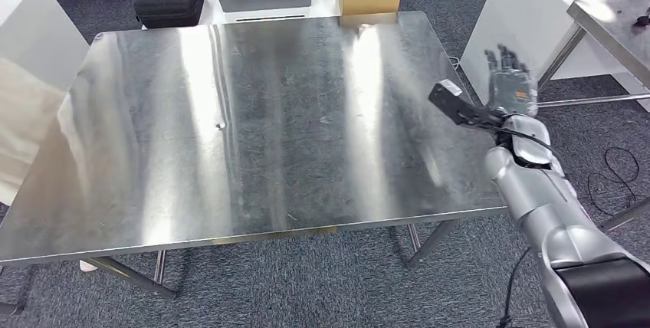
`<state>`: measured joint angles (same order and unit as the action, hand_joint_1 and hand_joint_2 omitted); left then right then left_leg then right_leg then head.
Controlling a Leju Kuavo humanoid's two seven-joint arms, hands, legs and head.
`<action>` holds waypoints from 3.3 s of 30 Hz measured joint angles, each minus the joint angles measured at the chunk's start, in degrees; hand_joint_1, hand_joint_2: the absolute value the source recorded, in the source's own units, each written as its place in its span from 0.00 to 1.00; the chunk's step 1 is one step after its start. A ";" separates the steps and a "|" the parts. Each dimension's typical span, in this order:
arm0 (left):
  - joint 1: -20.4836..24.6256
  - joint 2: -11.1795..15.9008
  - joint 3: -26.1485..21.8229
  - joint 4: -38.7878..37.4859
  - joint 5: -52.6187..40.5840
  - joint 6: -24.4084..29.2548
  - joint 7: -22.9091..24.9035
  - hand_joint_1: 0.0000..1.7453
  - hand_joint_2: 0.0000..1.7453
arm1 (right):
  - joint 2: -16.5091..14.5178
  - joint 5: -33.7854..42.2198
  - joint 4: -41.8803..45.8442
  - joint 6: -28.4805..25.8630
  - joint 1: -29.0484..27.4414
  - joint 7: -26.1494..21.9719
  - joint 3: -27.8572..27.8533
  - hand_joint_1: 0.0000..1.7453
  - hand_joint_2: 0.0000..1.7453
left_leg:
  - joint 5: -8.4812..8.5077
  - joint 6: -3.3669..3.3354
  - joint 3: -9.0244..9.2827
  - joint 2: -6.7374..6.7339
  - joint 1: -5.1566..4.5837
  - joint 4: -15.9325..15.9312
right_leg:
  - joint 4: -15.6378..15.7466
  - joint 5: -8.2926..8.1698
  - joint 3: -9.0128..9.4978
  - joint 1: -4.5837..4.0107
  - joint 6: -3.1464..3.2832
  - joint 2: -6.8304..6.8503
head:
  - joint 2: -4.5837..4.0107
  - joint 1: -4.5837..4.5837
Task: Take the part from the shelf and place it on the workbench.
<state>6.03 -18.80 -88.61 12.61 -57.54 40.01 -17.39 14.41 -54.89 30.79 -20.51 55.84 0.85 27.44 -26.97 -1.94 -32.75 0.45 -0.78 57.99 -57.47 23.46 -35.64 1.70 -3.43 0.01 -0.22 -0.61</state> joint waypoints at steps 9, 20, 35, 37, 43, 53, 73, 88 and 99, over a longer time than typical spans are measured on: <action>-0.03 -0.40 0.00 -0.14 5.34 0.13 -0.34 0.00 1.00 | 15.02 3.29 -0.28 -9.70 -7.45 -3.92 -10.64 0.00 1.00 | -0.24 -0.49 0.04 0.37 -0.03 0.10 | 0.33 0.10 0.42 -0.01 -0.17 0.35 | 0.00 0.06; 0.00 -0.73 0.00 -0.13 11.28 0.16 -3.69 0.00 1.00 | 23.12 2.81 4.49 -16.47 -26.11 -3.40 -26.04 0.00 1.00 | -0.54 -0.91 0.37 0.39 -0.11 0.08 | 0.41 0.38 0.81 0.05 -0.56 0.45 | 0.00 0.23; -0.20 -0.79 0.04 -0.13 20.34 -0.71 -9.81 0.00 0.00 | 1.56 -12.17 14.80 -17.41 -45.64 -34.92 -91.09 0.00 0.00 | -0.70 -0.94 0.49 0.43 -0.09 0.03 | 0.44 0.49 0.87 0.04 -0.59 0.46 | 0.00 0.24; -0.20 -0.79 0.05 -0.13 20.42 -0.80 -10.15 0.00 0.00 | -2.28 -11.84 13.98 -17.41 -46.31 -35.19 -98.83 0.00 0.00 | -0.72 -0.91 0.50 0.37 -0.09 0.02 | 0.43 0.50 0.90 0.04 -0.59 0.36 | 0.00 0.23; 0.20 -0.83 0.07 -0.20 16.10 -0.01 -3.53 0.00 0.00 | -11.84 -13.00 8.78 -17.41 -48.04 -25.42 -110.60 0.00 0.00 | -0.78 -0.83 0.62 -0.11 -0.05 -0.03 | 0.43 0.51 0.91 0.02 -0.56 -0.04 | 0.00 0.26; 0.35 -0.83 0.15 -0.63 14.69 -1.56 -1.00 0.00 0.00 | -17.44 -19.03 -8.56 -16.81 -48.13 -13.99 -113.98 0.00 0.00 | -0.77 -0.83 0.75 -0.27 -0.04 -0.02 | 0.43 0.50 1.00 0.02 -0.53 -0.13 | 0.00 0.32; 0.69 -0.58 0.31 -0.73 12.52 -9.03 4.18 0.00 0.00 | -22.73 -23.19 -18.46 -1.91 -48.41 -5.62 -109.86 0.00 0.00 | -0.77 -0.83 0.82 -0.27 -0.08 -0.02 | 0.43 0.50 1.01 0.05 -0.53 -0.13 | 0.00 0.27; 1.04 -0.14 0.32 -0.85 12.65 -11.12 5.13 0.00 0.00 | -23.23 -24.16 -19.03 1.48 -48.64 -3.78 -108.63 0.00 0.00 | -0.90 -0.95 0.80 -0.26 -0.39 0.07 | 0.46 0.47 1.08 0.33 -0.57 -0.13 | 0.00 0.26; 1.14 0.04 0.61 -1.01 12.61 -11.65 5.53 0.00 0.00 | -23.26 -24.16 -19.10 3.01 -48.71 -2.47 -108.48 0.00 0.00 | 0.19 -2.86 1.27 -0.73 0.03 -0.85 | -8.06 5.37 -2.37 0.54 -0.38 -0.07 | -0.01 0.76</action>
<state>7.17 -18.76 -88.00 11.59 -44.94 28.36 -11.86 -8.86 -79.05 11.69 -17.51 7.13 -1.62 -81.05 -26.79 -4.80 -31.48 -0.29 -0.75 57.14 -65.53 28.83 -38.00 2.25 -3.81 -0.06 -0.22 0.15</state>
